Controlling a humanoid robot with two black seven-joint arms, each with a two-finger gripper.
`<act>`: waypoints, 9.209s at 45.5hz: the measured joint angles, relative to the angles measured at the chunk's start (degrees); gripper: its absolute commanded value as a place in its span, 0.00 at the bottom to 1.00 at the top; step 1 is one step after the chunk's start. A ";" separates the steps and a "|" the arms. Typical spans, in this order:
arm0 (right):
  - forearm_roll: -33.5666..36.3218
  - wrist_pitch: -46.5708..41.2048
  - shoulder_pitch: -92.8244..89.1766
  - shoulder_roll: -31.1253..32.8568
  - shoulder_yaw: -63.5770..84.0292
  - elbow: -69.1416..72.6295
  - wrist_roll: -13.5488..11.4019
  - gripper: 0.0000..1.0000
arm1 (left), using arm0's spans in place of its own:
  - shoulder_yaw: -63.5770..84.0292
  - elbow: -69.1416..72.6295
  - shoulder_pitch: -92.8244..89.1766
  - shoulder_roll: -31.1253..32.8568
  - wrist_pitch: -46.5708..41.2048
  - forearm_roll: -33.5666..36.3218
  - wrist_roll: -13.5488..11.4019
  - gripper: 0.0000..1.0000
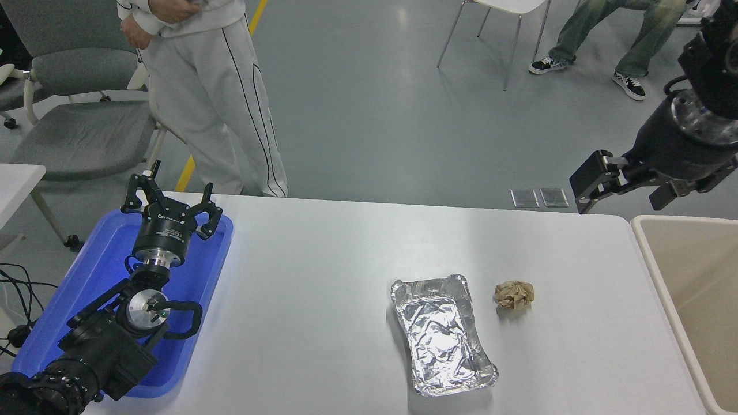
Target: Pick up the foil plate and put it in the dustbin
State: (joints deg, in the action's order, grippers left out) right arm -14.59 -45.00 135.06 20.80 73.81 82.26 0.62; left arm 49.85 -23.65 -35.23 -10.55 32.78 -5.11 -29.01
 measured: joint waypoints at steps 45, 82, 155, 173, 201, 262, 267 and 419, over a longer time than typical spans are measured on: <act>-2.43 12.35 -13.47 -7.94 -13.77 -2.57 -0.03 1.00 | -0.02 0.10 -0.02 0.00 0.00 0.01 0.00 1.00; -2.56 29.73 -37.64 -18.59 -15.33 -12.63 -0.27 1.00 | -0.01 0.09 -0.02 0.00 -0.02 0.02 0.00 1.00; 1.34 40.26 -58.80 -20.37 -14.40 -22.75 -1.36 0.30 | 0.07 0.00 -0.01 0.00 0.00 0.01 0.00 1.00; 2.71 40.02 -59.29 -20.24 -14.39 -22.56 -1.48 0.00 | 0.07 0.00 -0.01 0.00 0.00 0.01 0.00 1.00; 5.43 38.36 -52.41 -17.54 -13.11 -13.98 -1.49 0.00 | 0.07 0.00 -0.03 0.00 0.00 0.02 0.00 1.00; 5.81 8.37 -0.72 -0.32 -2.57 9.12 -1.34 0.00 | 0.01 0.01 -0.02 0.00 0.00 0.01 0.00 1.00; 5.79 5.97 3.13 0.79 -1.71 9.48 -1.33 0.00 | -0.01 0.00 -0.02 0.00 0.00 0.01 0.00 1.00; 3.01 47.40 -96.25 19.48 -44.57 -68.28 -1.49 0.00 | 0.07 0.18 -0.02 0.02 -0.01 0.01 -0.08 1.00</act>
State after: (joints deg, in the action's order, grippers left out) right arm -11.58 2.40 38.81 40.28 29.24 13.98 -0.88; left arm 49.92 -23.47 -35.24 -10.53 32.78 -5.10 -29.09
